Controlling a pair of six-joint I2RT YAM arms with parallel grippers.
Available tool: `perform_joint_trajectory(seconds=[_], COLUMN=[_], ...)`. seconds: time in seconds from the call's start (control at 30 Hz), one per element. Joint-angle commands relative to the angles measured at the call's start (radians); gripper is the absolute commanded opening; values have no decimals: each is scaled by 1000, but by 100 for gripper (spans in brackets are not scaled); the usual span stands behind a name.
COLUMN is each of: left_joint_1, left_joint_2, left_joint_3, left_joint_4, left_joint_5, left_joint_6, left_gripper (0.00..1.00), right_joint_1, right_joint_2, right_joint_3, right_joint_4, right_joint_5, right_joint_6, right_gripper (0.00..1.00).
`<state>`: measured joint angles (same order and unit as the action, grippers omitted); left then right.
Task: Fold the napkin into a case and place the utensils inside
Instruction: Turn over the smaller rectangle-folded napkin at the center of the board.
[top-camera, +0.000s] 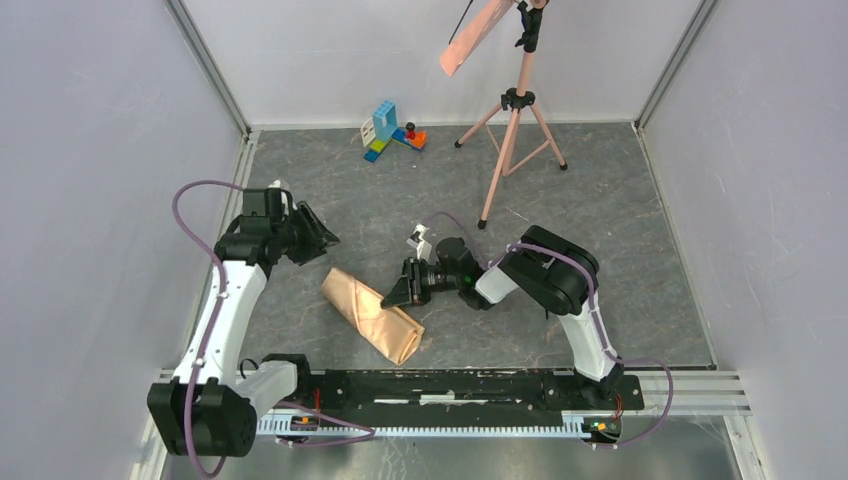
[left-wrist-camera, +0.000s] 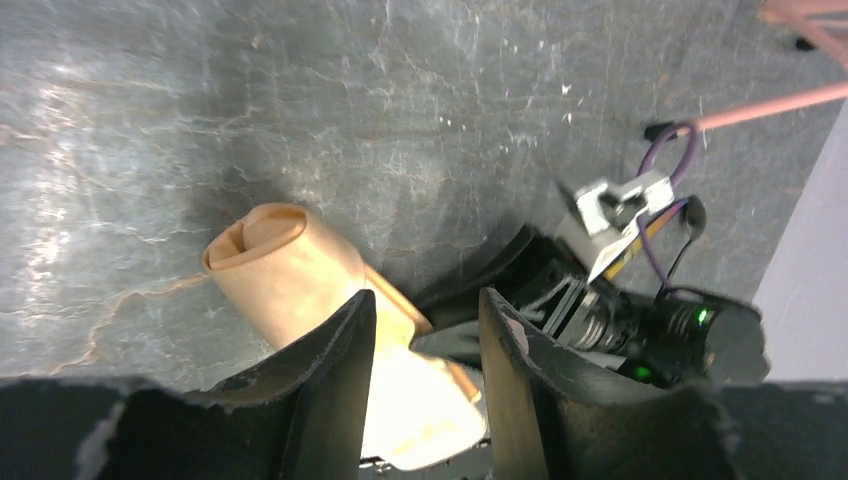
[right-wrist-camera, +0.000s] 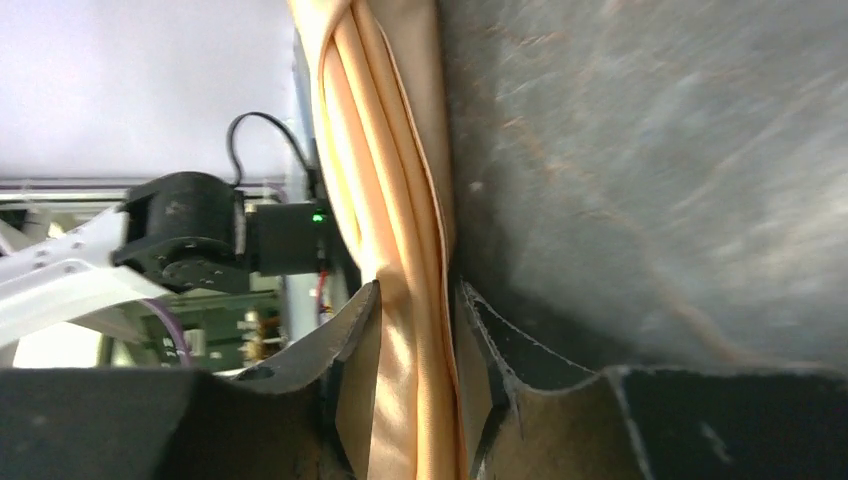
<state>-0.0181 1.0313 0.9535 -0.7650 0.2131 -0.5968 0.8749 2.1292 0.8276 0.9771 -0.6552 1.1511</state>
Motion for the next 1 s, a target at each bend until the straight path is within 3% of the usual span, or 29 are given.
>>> perform_joint_trajectory(seconds=[0.0,0.07,0.13,0.23,0.33,0.5,0.63,0.73,0.87,0.97], left_joint_1=[-4,-4,-5,-5,-3,0,-1,-3,-5,-5], left_joint_2=[61,98,118,143,174,229,285,368,446,396], left_joint_3=[-55,-86,-123,-164,-206,-270,-289,-287,-272,-249], left_joint_4=[105,143,198,260,297,357,413,442,443,396], left_joint_5=[200,263,304,327,322,267,187,162,149,153], left_joint_6=[49,37,10,-24,-37,-66,-72,-53,-37,-26], left_gripper=[50,50,50,47,41,38,39,39,40,42], right_joint_1=[-88,-109,-105,-60,25,185,217,219,220,222], right_joint_2=[-71,-121,-180,-297,-371,-456,-477,-471,-425,-467], right_joint_3=[120,231,311,311,281,157,41,-42,-25,12], right_joint_4=[-360,-697,-911,-1025,-1026,-885,-792,-747,-851,-941], right_joint_5=[-60,9,107,217,199,176,181,221,333,416], right_joint_6=[-412,-697,-857,-946,-926,-840,-796,-805,-887,-938], right_gripper=[47,59,63,66,64,53,37,34,32,33])
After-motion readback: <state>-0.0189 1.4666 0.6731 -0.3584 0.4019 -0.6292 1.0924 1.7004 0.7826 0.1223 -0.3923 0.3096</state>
